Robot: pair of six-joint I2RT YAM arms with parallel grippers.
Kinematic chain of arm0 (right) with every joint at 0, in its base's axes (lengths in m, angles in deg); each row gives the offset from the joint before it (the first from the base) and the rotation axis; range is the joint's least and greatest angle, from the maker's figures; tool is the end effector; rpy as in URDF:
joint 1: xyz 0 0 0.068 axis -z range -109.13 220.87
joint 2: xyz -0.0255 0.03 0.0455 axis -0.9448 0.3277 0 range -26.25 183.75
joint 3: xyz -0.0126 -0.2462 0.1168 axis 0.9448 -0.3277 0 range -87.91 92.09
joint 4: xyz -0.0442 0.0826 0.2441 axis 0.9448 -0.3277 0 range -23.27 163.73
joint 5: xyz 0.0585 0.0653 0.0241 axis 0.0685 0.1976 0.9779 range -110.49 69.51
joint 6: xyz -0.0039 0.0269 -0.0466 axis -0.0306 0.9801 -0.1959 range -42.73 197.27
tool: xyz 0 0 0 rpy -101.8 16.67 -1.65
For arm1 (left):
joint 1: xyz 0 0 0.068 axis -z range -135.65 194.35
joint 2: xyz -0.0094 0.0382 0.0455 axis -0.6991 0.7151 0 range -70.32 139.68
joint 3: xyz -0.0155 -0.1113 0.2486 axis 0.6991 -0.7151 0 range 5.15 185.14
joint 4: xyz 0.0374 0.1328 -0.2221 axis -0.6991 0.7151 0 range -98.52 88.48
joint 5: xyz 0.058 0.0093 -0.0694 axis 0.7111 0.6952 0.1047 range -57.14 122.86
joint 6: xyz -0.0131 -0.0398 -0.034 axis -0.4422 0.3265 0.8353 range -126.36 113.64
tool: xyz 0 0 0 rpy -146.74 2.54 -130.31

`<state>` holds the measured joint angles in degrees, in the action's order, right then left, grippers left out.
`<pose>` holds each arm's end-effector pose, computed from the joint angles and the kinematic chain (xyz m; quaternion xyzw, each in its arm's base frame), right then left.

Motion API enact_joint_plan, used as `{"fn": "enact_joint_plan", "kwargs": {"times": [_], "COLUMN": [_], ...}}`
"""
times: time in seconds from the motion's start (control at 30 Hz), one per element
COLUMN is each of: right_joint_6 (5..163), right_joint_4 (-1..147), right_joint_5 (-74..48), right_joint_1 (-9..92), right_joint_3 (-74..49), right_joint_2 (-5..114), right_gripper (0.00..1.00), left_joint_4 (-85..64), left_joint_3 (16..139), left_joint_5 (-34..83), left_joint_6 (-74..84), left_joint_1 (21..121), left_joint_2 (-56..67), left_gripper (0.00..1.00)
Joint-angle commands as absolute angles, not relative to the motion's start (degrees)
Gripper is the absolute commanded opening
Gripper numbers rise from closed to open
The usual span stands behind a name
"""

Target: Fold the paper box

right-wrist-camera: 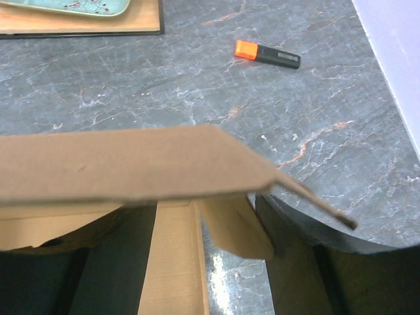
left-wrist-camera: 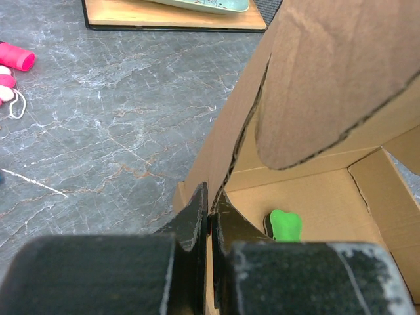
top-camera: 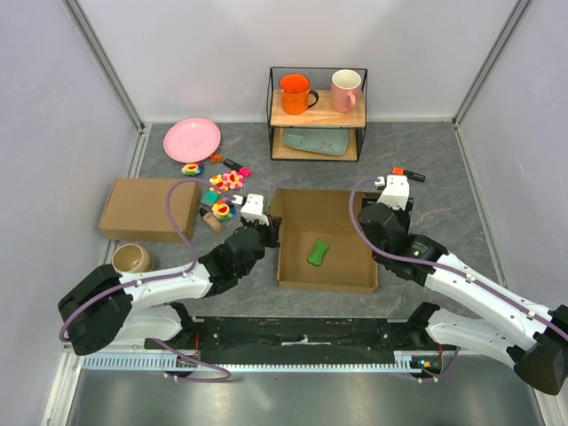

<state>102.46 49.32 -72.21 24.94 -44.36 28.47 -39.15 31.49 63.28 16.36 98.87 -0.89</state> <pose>0.1575 0.1227 0.2844 0.0521 0.8232 -0.0763 0.5603 0.1595 -0.1926 0.2145 0.0482 0.7686 -0.2173 0.5998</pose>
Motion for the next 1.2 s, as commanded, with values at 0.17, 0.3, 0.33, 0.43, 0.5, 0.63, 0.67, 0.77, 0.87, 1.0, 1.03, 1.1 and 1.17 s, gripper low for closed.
{"fn": "enact_joint_plan", "kwargs": {"times": [0.17,0.3,0.33,0.43,0.5,0.63,0.67,0.77,0.87,1.0,1.03,1.1,1.17], "right_joint_6": [96.87,96.52,96.78,97.74,98.18,99.42,99.5,99.24,98.98,98.98,98.98,99.15,99.07], "right_joint_4": [55.0,56.41,56.41,56.59,56.59,56.59,56.5,56.32,55.71,55.01,54.92,54.74,54.65], "right_joint_5": [-72.8,-69.71,-69.1,-66.72,-65.32,-64.35,-64.52,-64.78,-64.87,-65.05,-65.14,-65.05,-64.44], "right_joint_1": [29.12,29.48,29.39,29.48,29.48,29.39,29.39,29.39,29.39,29.39,29.39,29.48,29.39], "right_joint_3": [-42.2,-42.73,-42.9,-43.26,-43.43,-44.05,-44.22,-44.49,-44.49,-44.57,-44.66,-44.75,-44.84], "right_joint_2": [29.38,28.68,28.68,28.59,28.51,28.5,28.5,28.15,27.98,27.63,27.54,27.45,27.27], "right_gripper": [0.68,0.47,0.42,0.28,0.21,0.13,0.11,0.07,0.03,0.0,0.0,0.0,0.0], "left_joint_4": [-34.01,-34.18,-34.18,-34.18,-34.18,-33.4,-33.05,-30.85,-27.78,-25.93,-25.4,-23.47,-21.89], "left_joint_3": [30.63,30.72,30.81,31.25,31.42,31.86,31.95,32.57,33.44,34.15,34.58,35.11,36.25], "left_joint_5": [62.31,62.22,62.31,62.22,62.31,63.1,63.45,64.68,65.65,62.67,62.31,62.04,61.78], "left_joint_6": [13.94,13.68,13.51,13.42,13.33,13.33,13.33,13.86,14.56,12.72,12.02,11.31,10.26], "left_joint_1": [99.55,99.46,99.46,99.46,99.46,99.46,99.55,99.46,99.37,99.46,99.46,99.46,99.37], "left_joint_2": [0.78,0.87,0.95,1.13,1.22,1.31,1.13,0.61,-0.8,-3.96,-5.36,-6.68,-9.05], "left_gripper": [0.02,0.02,0.02,0.02,0.02,0.03,0.03,0.07,0.18,0.34,0.37,0.38,0.4]}}
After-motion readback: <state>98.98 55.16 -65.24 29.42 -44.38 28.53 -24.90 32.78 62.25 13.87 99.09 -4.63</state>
